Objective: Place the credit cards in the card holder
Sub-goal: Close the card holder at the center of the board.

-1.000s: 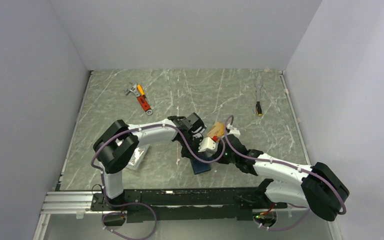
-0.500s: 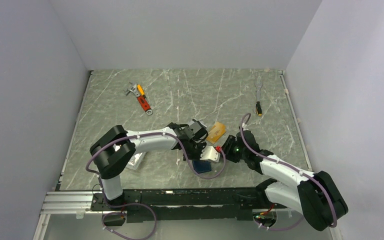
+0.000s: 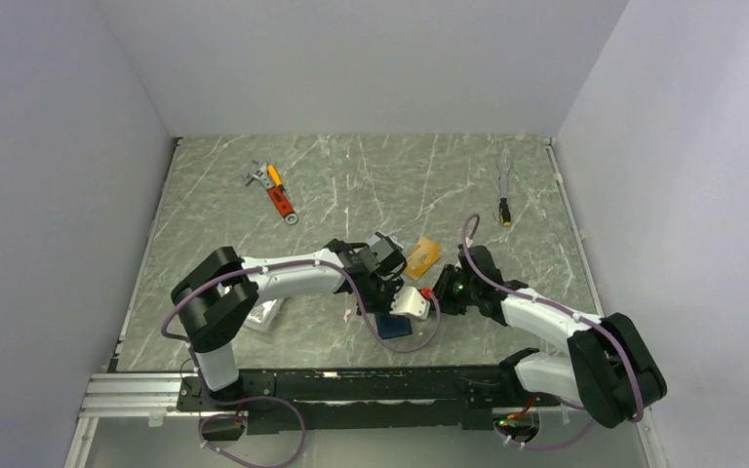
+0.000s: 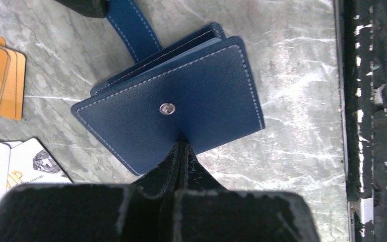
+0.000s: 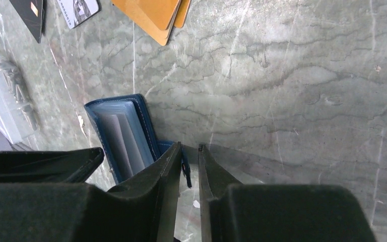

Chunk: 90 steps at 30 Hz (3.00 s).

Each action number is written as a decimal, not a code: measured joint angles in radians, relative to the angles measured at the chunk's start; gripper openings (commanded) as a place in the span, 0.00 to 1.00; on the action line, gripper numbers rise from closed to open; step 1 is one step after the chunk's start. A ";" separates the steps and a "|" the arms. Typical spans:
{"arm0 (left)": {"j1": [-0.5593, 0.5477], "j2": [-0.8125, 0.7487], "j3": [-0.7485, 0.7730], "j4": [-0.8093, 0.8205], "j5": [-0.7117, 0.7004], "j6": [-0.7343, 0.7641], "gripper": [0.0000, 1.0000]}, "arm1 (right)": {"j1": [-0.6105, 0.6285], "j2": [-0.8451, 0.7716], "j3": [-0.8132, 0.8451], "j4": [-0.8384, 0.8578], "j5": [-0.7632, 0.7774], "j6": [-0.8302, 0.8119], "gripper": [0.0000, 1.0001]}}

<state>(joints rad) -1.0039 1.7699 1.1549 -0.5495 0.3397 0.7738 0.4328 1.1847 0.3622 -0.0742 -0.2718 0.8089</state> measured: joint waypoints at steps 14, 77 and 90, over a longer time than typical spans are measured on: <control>-0.084 -0.024 -0.004 -0.007 -0.019 0.000 0.00 | -0.027 -0.042 0.056 -0.124 -0.009 -0.038 0.12; -0.090 -0.045 -0.105 0.124 -0.066 0.032 0.00 | 0.147 0.171 0.211 -0.098 -0.120 0.019 0.00; -0.091 -0.052 -0.115 0.135 -0.068 0.037 0.00 | 0.159 0.205 0.215 -0.085 -0.075 0.056 0.00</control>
<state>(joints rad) -1.0946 1.7180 1.0397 -0.4149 0.2722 0.8108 0.5915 1.3895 0.5770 -0.1593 -0.3470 0.8650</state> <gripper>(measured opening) 0.010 0.008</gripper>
